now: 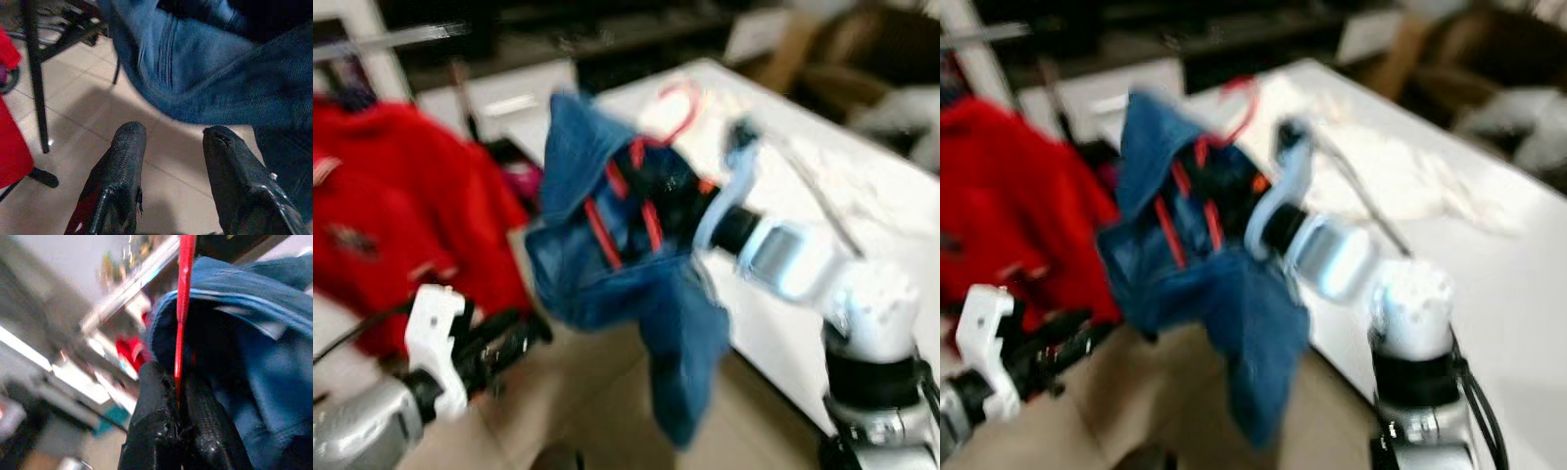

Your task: Hang hanger

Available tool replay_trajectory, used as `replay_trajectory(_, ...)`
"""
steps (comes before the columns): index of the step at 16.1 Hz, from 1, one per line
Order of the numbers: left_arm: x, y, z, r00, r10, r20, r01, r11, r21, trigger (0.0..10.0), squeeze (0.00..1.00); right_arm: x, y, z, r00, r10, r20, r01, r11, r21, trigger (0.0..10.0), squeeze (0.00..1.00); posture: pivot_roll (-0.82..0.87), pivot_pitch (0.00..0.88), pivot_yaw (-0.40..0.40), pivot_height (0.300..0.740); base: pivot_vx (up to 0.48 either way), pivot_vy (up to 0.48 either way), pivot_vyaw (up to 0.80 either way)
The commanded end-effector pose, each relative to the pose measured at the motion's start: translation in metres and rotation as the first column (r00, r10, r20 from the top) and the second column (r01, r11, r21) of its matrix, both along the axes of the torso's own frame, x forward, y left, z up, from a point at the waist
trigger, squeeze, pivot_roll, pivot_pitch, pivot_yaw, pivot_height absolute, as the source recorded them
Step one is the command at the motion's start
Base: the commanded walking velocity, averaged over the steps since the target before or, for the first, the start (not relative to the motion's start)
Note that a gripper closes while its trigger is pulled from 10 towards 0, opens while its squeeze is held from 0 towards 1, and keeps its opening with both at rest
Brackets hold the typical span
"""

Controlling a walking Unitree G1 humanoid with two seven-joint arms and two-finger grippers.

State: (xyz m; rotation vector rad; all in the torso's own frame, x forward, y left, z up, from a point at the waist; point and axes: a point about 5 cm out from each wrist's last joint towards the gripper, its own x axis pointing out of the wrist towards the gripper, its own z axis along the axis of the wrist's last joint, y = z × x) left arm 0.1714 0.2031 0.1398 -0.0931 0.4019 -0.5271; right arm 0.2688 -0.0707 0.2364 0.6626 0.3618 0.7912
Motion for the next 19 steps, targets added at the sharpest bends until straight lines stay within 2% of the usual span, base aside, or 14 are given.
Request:
replay_trajectory(1,-0.003,-0.002,-0.003,0.999,-0.024,-0.028,0.024,1.0,-0.006,10.0,0.0,0.001,-0.007,-0.006,0.999,-0.03,0.016,0.031,0.998,-0.052,10.0,0.0,0.13,0.06,-0.064,0.74,0.0,0.0,0.79)
replay_trajectory(2,-0.007,-0.003,-0.005,0.998,-0.054,-0.041,0.054,0.998,0.012,10.0,0.0,0.0,-0.011,-0.034,0.999,-0.054,0.007,0.054,0.987,-0.148,10.0,0.0,0.13,0.059,-0.069,0.74,0.0,0.0,0.79)
replay_trajectory(7,-0.007,-0.006,0.001,0.997,-0.07,-0.016,0.07,0.998,-0.009,10.0,0.0,-0.009,-0.02,-0.082,0.996,-0.08,-0.048,0.069,0.977,-0.2,10.0,0.0,0.13,0.055,-0.075,0.74,0.0,0.0,0.79)
replay_trajectory(9,-0.003,-0.006,0.0,0.999,-0.053,0.002,0.053,0.999,0.01,10.0,0.0,-0.009,-0.023,-0.09,0.994,-0.105,-0.037,0.094,0.969,-0.227,10.0,0.0,0.13,0.053,-0.072,0.74,0.0,0.0,0.79)
replay_trajectory(10,0.003,-0.008,0.0,0.999,-0.029,0.029,0.028,0.999,0.02,10.0,0.0,-0.008,-0.026,-0.095,0.992,-0.126,-0.031,0.116,0.966,-0.232,10.0,0.0,0.13,0.051,-0.07,0.74,0.0,0.0,0.79)
replay_trajectory(11,0.02,-0.01,0.001,0.991,0.067,0.114,-0.072,0.997,0.038,10.0,0.0,-0.008,-0.031,-0.101,0.987,-0.163,-0.004,0.156,0.954,-0.254,10.0,0.0,0.13,0.045,-0.064,0.74,0.0,0.0,0.79)
replay_trajectory(13,0.041,-0.012,0.003,0.966,0.17,0.196,-0.181,0.982,0.044,10.0,0.0,-0.008,-0.034,-0.108,0.981,-0.192,0.024,0.191,0.947,-0.258,10.0,0.0,0.13,0.037,-0.059,0.74,0.0,0.0,0.79)
replay_trajectory(16,0.06,-0.023,-0.003,0.958,0.156,0.239,-0.187,0.976,0.114,10.0,0.0,-0.008,-0.039,-0.12,0.963,-0.259,0.072,0.269,0.918,-0.291,10.0,0.0,0.12,0.038,-0.05,0.74,0.0,0.0,0.78)
replay_trajectory(19,0.07,-0.035,-0.011,0.957,0.129,0.26,-0.171,0.975,0.145,10.0,0.0,-0.008,-0.042,-0.128,0.961,-0.253,0.11,0.276,0.894,-0.354,10.0,0.0,0.11,0.044,-0.055,0.74,0.0,0.0,0.78)
